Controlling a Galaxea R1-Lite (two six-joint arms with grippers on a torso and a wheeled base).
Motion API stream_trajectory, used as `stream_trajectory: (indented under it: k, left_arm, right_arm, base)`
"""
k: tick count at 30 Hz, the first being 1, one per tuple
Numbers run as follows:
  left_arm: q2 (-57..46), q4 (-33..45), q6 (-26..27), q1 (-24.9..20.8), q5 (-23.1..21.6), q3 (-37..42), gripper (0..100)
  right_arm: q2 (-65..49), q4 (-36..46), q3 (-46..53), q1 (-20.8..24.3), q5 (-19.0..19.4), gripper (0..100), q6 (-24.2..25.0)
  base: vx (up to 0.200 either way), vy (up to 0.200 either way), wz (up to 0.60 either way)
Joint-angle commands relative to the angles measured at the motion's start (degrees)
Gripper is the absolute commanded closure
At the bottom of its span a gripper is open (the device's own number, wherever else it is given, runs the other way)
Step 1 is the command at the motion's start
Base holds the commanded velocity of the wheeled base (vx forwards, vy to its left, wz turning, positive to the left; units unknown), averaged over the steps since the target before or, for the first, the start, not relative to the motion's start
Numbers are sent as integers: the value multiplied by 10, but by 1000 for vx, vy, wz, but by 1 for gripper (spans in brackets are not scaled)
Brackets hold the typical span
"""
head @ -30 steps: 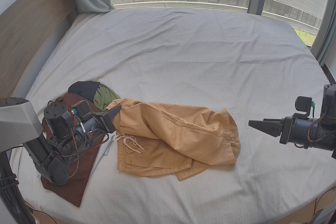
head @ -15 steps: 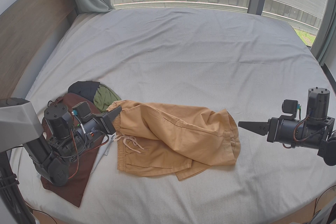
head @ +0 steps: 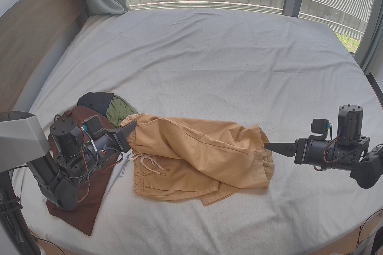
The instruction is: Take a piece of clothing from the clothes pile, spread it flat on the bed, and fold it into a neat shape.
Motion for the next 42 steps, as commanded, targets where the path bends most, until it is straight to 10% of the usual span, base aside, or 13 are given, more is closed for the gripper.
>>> stream_trajectory:
  k: [1, 42]
  left_arm:
    - [2, 0, 0, 1, 1, 1, 100]
    - [17, 0, 23, 20, 1, 0, 100]
  right_arm:
    - [43, -18, 5, -6, 7, 0, 0]
    - [219, -169, 1, -29, 8, 0, 2]
  base:
    - [0, 0, 0]
    - [0, 0, 0]
